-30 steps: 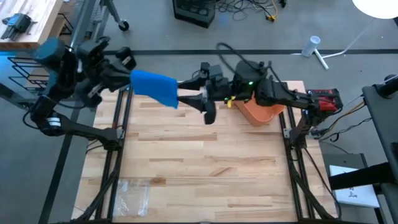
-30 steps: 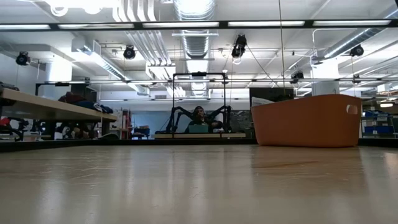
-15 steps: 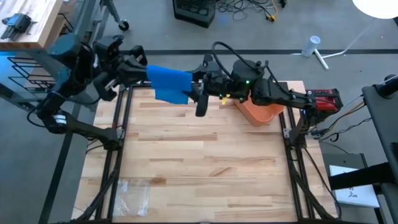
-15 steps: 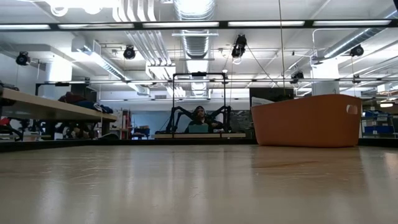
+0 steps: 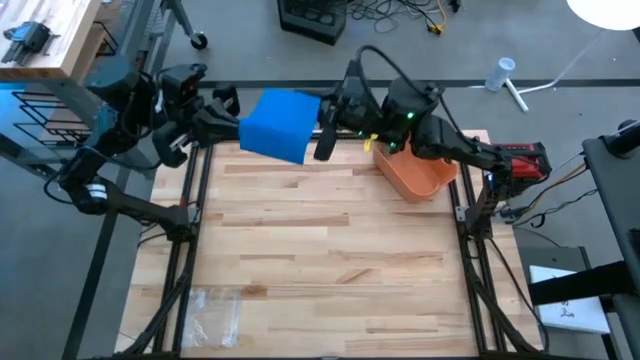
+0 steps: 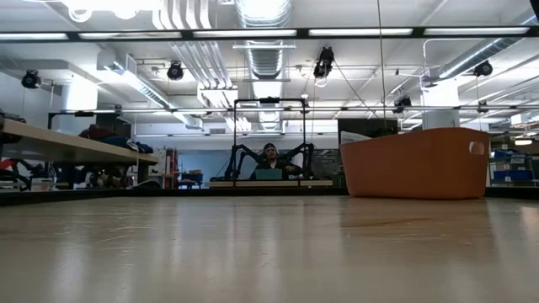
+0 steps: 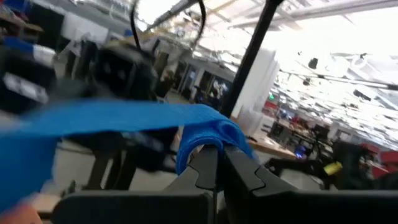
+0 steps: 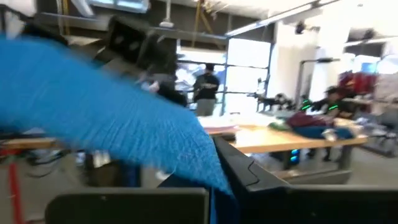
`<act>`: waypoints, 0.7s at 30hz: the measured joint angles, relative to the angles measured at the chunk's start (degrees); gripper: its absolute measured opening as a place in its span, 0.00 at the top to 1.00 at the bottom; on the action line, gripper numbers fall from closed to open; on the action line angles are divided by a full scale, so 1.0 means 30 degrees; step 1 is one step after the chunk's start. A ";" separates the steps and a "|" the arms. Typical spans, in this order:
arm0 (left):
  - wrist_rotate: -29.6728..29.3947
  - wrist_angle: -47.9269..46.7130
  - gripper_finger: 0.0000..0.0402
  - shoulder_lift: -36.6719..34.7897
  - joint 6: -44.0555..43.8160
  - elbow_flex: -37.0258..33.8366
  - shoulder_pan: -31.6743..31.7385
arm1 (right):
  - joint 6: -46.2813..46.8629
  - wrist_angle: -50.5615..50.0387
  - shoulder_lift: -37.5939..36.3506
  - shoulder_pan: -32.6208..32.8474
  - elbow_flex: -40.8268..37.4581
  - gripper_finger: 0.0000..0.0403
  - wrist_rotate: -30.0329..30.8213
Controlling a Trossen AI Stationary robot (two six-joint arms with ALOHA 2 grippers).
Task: Roll bandage
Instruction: Roll the blue bandage
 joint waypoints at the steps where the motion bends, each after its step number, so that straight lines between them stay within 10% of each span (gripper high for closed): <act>1: 0.0201 -0.0226 1.00 0.0018 0.0026 -0.0031 0.0000 | -0.0276 -0.0046 0.0000 -0.0166 0.0217 0.99 -0.0007; 21: 0.1396 0.1850 1.00 0.0135 0.1807 -0.0903 -0.1071 | 0.1332 -0.5581 -0.0411 -0.3850 0.2021 1.00 0.0000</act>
